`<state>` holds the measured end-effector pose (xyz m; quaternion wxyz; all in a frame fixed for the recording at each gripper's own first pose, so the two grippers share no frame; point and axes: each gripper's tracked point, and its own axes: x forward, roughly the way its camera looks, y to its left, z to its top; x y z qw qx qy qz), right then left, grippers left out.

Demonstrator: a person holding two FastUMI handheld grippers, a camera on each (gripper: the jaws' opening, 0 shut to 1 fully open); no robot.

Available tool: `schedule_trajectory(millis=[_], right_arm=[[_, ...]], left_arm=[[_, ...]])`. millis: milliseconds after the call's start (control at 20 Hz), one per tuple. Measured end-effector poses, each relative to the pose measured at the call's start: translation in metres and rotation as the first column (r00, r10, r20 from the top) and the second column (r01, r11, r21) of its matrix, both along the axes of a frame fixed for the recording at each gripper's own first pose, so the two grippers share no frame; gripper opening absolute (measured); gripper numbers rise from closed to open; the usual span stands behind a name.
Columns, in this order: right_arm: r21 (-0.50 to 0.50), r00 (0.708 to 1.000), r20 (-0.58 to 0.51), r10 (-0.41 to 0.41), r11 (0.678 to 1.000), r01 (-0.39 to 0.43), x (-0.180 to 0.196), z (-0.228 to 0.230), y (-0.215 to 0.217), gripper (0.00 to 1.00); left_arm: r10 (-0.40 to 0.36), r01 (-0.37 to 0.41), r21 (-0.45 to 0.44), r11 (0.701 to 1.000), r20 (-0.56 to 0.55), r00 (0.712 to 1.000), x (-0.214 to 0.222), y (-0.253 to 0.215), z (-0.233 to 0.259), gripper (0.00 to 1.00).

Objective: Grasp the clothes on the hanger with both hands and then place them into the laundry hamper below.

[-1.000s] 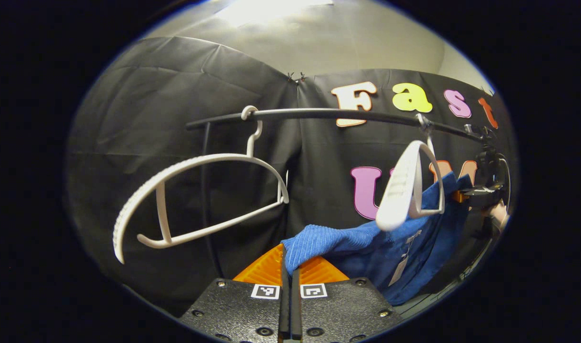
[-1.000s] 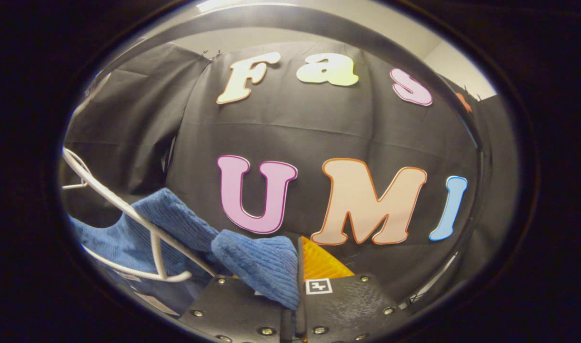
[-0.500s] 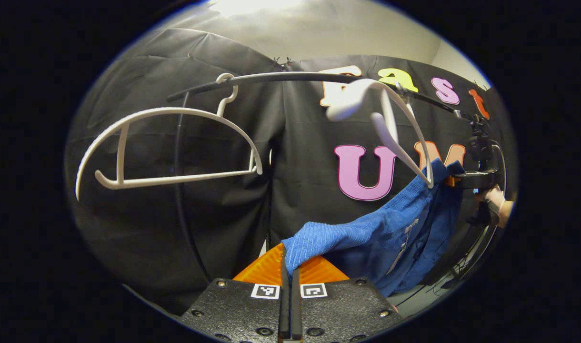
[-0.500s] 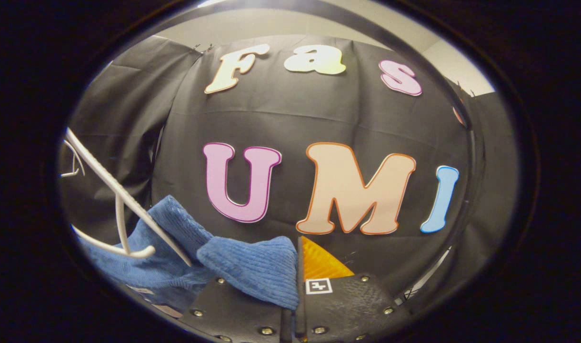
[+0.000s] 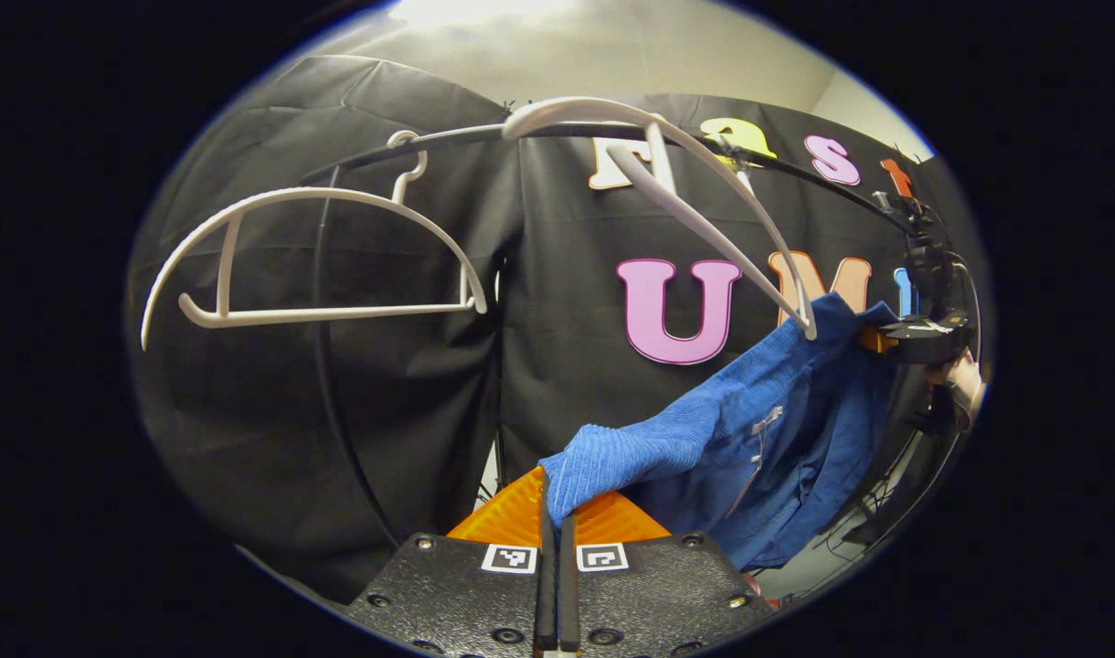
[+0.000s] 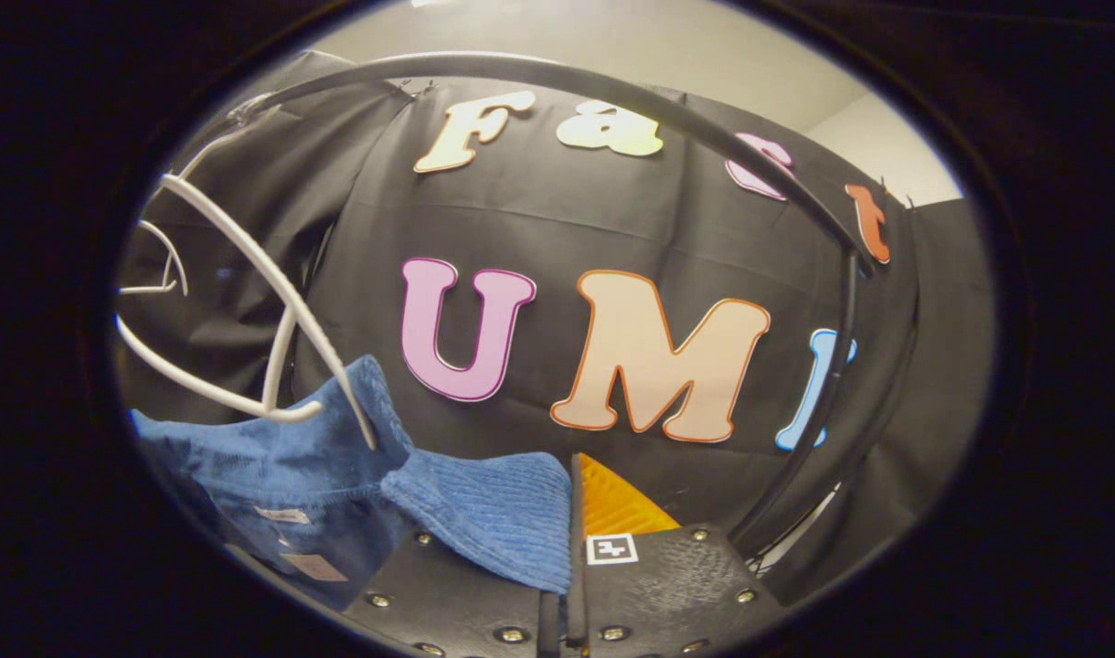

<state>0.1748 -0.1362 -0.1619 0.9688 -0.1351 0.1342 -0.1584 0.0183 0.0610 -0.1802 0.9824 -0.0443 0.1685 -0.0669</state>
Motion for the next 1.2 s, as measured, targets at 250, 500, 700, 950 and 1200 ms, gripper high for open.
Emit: schedule_trajectory(millis=[250, 500, 700, 950, 1200], right_arm=[[0.040, 0.999, -0.024, -0.044, 0.998, 0.045, -0.009, -0.011, -0.010, 0.08], [0.039, 0.996, -0.053, -0.076, 0.996, 0.078, -0.023, -0.023, -0.016, 0.08], [0.044, 0.987, -0.079, -0.139, 0.989, 0.142, -0.043, -0.036, -0.035, 0.08], [0.055, 0.980, -0.124, -0.156, 0.985, 0.164, -0.076, -0.056, -0.044, 0.08], [0.068, 0.983, -0.150, -0.108, 0.991, 0.119, -0.098, -0.066, -0.025, 0.08]], left_arm=[[-0.048, 0.048, 0.015, 0.999, -0.023, 0.999, -0.005, -0.012, -0.010, 0.02], [-0.071, 0.071, -0.005, 0.997, -0.065, 0.995, -0.007, -0.020, -0.026, 0.02], [-0.118, 0.118, -0.002, 0.993, -0.070, 0.991, -0.006, -0.035, -0.028, 0.02], [-0.183, 0.182, -0.015, 0.983, -0.067, 0.981, -0.007, -0.057, -0.026, 0.02], [-0.264, 0.263, -0.029, 0.964, -0.040, 0.964, -0.005, -0.085, -0.014, 0.02]])
